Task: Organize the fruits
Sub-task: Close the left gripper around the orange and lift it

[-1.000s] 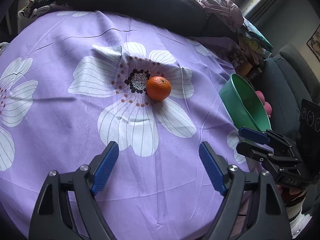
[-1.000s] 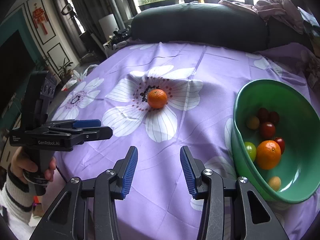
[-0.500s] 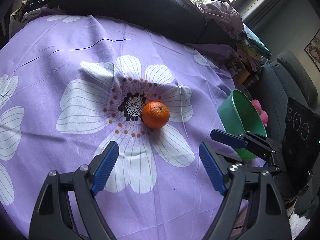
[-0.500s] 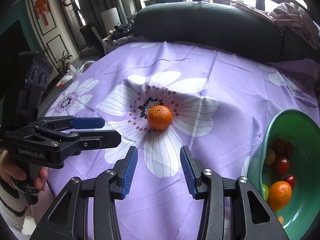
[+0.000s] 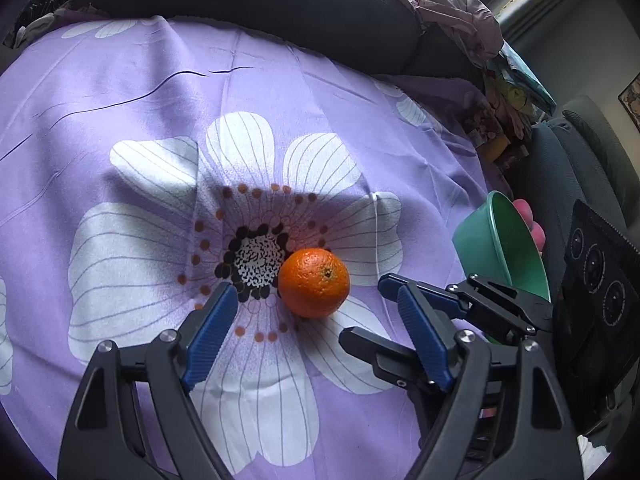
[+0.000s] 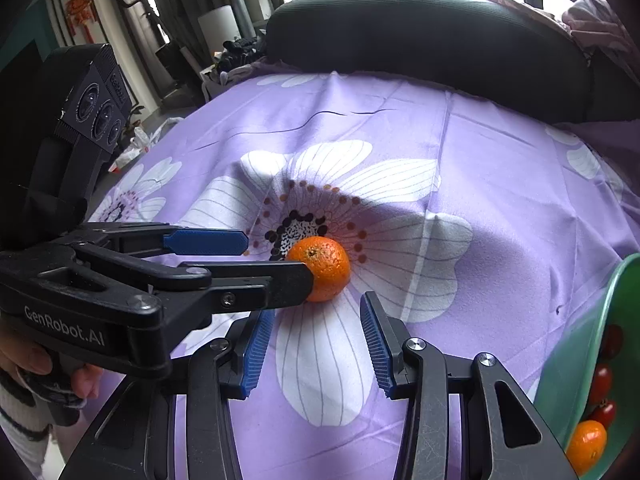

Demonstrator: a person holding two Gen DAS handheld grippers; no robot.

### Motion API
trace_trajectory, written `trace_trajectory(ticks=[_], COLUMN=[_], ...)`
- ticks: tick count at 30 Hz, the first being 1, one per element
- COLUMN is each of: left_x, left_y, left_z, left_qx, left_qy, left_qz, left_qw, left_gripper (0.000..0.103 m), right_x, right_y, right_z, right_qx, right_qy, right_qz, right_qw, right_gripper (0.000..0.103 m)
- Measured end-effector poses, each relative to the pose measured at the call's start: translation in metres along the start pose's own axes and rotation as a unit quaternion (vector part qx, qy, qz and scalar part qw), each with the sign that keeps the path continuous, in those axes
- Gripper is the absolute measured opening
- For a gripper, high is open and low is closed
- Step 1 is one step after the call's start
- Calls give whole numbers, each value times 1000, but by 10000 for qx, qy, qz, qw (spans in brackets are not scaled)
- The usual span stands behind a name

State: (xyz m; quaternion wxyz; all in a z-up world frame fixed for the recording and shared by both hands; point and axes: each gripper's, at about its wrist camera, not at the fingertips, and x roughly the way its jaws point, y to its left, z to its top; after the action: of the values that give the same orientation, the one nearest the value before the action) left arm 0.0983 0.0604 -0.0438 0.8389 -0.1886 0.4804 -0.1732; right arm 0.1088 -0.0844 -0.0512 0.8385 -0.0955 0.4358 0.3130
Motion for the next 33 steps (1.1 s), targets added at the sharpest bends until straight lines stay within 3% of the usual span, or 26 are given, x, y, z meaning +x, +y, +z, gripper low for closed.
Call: trace_trajectory(ticks=[7, 25, 33], left_x=[13, 22, 16], left_y=[7, 8, -1], left_z=[6, 8, 6], left_qx=[-149, -109, 20], left_qy=[73, 92, 36], left_qz=[-5, -77, -63], left_qw=[9999, 9999, 10000], left_gripper=[80, 45, 43], right_x=[16, 36, 33], right_y=[-7, -11, -11], right_z=[5, 2, 3], right_qx=[174, 434, 593], right_qy=[-13, 32, -86], right_qz=[136, 496, 619], right_qw=[9998, 9978, 9963], right_gripper=[46, 44, 43])
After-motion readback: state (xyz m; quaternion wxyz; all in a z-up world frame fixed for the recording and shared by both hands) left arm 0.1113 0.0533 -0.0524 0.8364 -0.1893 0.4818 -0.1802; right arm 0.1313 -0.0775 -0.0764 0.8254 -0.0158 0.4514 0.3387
